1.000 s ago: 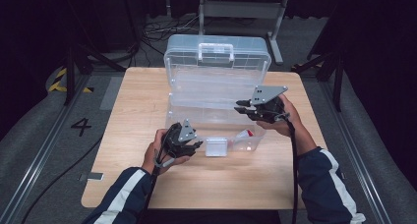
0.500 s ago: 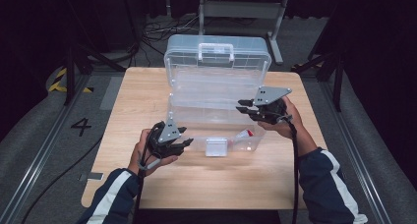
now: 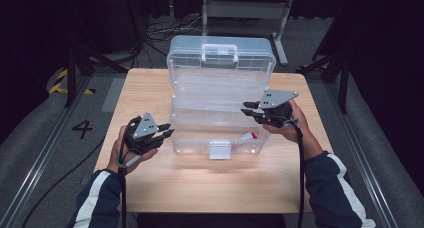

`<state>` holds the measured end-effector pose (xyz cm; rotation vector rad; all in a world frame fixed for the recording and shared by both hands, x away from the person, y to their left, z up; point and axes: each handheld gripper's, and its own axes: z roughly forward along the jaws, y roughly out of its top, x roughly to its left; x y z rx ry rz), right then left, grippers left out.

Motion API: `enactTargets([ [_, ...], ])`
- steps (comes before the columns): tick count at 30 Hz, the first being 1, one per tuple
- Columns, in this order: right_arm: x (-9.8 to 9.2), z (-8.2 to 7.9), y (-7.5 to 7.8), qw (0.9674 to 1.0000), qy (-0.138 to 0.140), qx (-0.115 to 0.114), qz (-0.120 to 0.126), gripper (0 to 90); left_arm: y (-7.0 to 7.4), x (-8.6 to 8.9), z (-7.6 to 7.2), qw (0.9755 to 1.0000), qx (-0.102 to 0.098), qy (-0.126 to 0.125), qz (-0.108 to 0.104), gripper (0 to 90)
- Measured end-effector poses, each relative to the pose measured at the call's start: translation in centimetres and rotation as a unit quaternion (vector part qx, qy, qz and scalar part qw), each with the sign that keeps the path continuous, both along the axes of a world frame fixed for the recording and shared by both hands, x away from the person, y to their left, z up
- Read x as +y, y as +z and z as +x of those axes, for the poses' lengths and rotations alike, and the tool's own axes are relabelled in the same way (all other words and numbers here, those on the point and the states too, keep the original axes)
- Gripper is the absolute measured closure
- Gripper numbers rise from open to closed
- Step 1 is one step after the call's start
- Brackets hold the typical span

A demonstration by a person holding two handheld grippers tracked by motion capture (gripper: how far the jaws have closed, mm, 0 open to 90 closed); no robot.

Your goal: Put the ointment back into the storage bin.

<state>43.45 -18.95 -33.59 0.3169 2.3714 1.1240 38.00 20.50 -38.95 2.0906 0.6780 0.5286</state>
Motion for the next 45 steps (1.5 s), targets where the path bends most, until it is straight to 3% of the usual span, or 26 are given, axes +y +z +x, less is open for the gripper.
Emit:
enactTargets([
  [3,0.0,0.0,0.0,1.0,0.001,-0.001,-0.001,75.9,-0.1,0.6,0.7,0.9998,0.007,0.014,-0.01,89.7],
  [5,0.0,0.0,0.0,1.0,0.003,-0.001,0.0,75.9,0.0,1.0,1.6,0.9993,0.009,0.025,-0.025,89.9],
  [13,0.0,-0.1,0.0,1.0,-0.001,-0.002,0.0,75.9,0.6,1.2,2.9,0.9984,-0.003,0.046,-0.034,90.0],
  [16,0.1,-0.1,-0.1,1.0,-0.001,-0.002,-0.002,75.9,1.0,1.2,3.9,0.9972,-0.01,0.055,-0.05,90.0],
  [18,0.1,-0.1,-0.1,1.0,0.0,-0.002,-0.001,75.9,1.4,1.1,4.5,0.9968,-0.01,0.05,-0.062,90.0],
  [26,0.0,-0.2,-0.1,1.0,0.002,-0.001,-0.003,75.9,4.0,-0.2,6.3,0.9962,-0.038,0.05,-0.061,90.0],
  [31,0.1,-0.3,-0.2,1.0,0.002,0.0,-0.007,75.9,5.2,-1.1,7.4,0.9956,-0.043,0.052,-0.065,90.0],
  [35,0.2,-0.4,-0.2,0.9999,0.003,-0.002,-0.013,75.8,5.5,-1.6,8.0,0.9956,-0.043,0.054,-0.063,90.0],
  [41,0.2,-0.6,-0.3,0.9998,0.005,-0.001,-0.018,75.4,6.0,-2.0,8.9,0.9946,-0.036,0.057,-0.078,90.0],
  [45,0.1,-0.7,-0.6,0.9997,0.005,0.003,-0.023,73.5,6.5,-1.7,8.7,0.9935,-0.044,0.058,-0.088,90.0],
])
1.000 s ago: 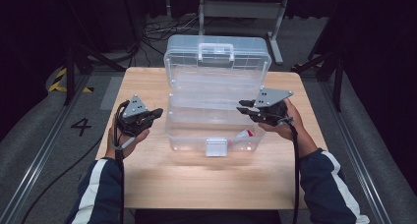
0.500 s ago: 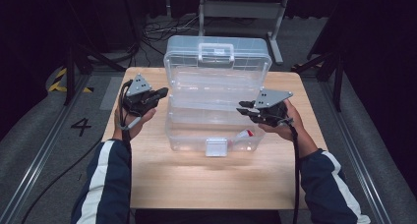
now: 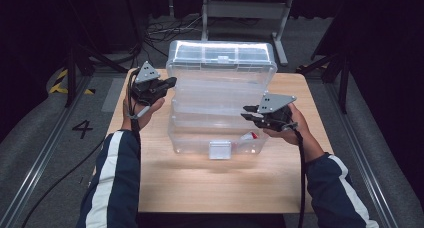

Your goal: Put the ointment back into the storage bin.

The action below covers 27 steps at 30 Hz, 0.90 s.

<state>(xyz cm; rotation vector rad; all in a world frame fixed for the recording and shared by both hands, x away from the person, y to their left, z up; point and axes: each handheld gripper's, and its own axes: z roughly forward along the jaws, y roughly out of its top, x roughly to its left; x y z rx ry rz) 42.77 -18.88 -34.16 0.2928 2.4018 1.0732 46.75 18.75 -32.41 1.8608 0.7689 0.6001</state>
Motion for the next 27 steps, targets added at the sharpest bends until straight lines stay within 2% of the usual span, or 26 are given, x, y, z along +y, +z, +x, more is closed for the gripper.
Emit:
enactTargets([
  [8,0.0,-0.2,-0.1,1.0,0.002,-0.001,-0.006,73.7,0.9,0.9,-0.5,0.9998,-0.007,-0.001,-0.02,90.0],
  [18,0.0,-0.7,-0.4,0.9999,0.003,-0.004,-0.014,73.5,1.5,1.2,-1.0,0.9999,-0.011,-0.007,-0.011,90.0],
  [27,-1.7,-0.8,-0.3,0.9998,0.01,0.011,0.013,76.9,1.1,1.1,-1.4,0.9998,-0.006,-0.017,-0.004,90.0],
])
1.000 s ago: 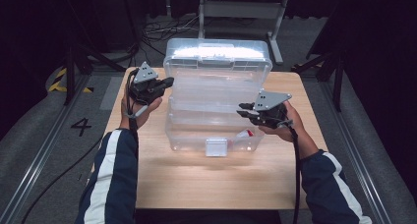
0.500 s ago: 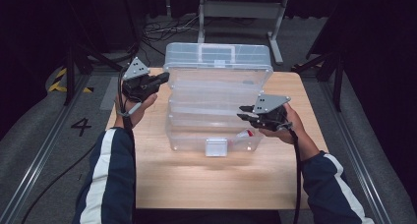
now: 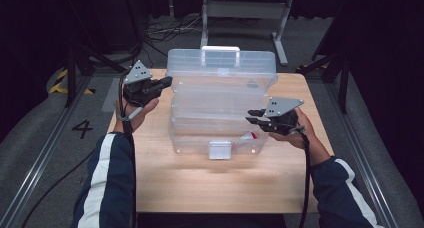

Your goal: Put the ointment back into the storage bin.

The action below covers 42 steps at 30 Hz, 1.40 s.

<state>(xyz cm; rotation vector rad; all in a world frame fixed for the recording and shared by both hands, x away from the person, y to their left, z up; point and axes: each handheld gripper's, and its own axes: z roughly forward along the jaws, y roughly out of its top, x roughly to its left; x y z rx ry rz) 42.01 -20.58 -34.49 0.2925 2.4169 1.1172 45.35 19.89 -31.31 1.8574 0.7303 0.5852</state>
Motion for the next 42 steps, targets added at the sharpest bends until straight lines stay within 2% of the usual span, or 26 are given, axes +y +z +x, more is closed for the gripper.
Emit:
enactTargets([
  [8,-1.3,-0.4,0.1,1.0,-0.008,-0.002,0.0,77.5,-0.3,0.1,-0.5,1.0,0.004,-0.009,0.002,90.0],
  [12,-2.1,-0.8,0.2,0.9999,-0.011,-0.005,0.003,78.9,-0.6,0.2,-1.0,0.9999,-0.002,-0.012,0.012,90.0],
  [16,-2.7,-0.9,0.3,0.9999,-0.014,0.0,0.008,80.1,-1.0,0.3,-1.6,0.9997,0.001,-0.019,0.015,90.0],
  [25,-3.9,-1.2,0.7,0.9994,-0.022,0.001,0.026,79.9,-1.9,0.3,-2.6,0.9996,0.002,-0.028,0.009,90.0],
  [33,-4.8,-1.3,0.7,0.9986,-0.043,-0.005,0.031,79.6,-2.6,0.2,-3.6,0.9984,0.005,-0.04,0.039,90.0],
  [35,-5.1,-1.3,0.7,0.9981,-0.053,-0.008,0.03,79.2,-2.8,0.2,-4.0,0.9977,0.004,-0.041,0.053,90.0],
  [42,-6.3,-1.3,0.2,0.9972,-0.07,0.002,0.025,78.7,-3.7,0.0,-4.9,0.9964,0.008,-0.048,0.069,90.0],
])
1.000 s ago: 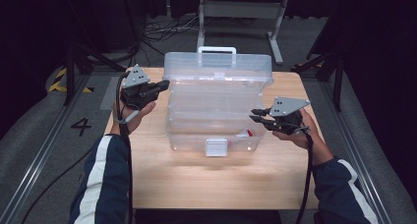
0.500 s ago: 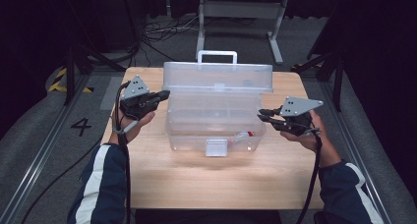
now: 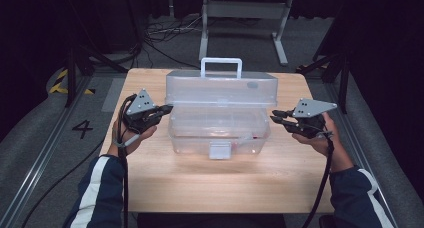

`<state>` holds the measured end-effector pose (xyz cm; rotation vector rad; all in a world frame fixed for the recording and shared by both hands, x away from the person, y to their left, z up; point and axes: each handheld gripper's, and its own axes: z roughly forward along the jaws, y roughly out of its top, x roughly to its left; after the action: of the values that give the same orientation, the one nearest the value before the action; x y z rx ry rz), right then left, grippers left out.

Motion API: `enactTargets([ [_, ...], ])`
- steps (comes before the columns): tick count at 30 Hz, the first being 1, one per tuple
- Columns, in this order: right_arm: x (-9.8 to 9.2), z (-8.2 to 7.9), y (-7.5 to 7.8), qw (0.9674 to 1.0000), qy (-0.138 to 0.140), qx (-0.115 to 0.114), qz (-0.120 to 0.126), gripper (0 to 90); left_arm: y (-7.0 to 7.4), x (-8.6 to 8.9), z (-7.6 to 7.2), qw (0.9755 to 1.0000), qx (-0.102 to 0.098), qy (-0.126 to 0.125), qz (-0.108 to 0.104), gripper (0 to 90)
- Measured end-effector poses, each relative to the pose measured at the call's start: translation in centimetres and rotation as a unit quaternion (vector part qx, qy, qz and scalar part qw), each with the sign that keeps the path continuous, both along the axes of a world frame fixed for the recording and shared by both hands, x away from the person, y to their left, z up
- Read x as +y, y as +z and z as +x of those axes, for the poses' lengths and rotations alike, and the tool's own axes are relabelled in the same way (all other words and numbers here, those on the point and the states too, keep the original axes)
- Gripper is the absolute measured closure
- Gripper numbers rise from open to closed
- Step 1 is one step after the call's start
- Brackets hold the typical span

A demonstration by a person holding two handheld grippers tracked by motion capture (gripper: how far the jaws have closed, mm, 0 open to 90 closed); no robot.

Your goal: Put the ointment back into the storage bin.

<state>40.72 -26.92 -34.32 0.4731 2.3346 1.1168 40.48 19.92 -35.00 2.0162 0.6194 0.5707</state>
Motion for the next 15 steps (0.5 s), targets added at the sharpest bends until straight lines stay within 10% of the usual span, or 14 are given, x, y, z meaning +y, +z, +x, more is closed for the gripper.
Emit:
enactTargets([
  [15,-1.9,0.2,-1.1,0.9986,-0.044,0.017,0.022,76.9,-1.2,0.5,-1.0,0.9999,0.005,-0.009,0.013,90.0],
])
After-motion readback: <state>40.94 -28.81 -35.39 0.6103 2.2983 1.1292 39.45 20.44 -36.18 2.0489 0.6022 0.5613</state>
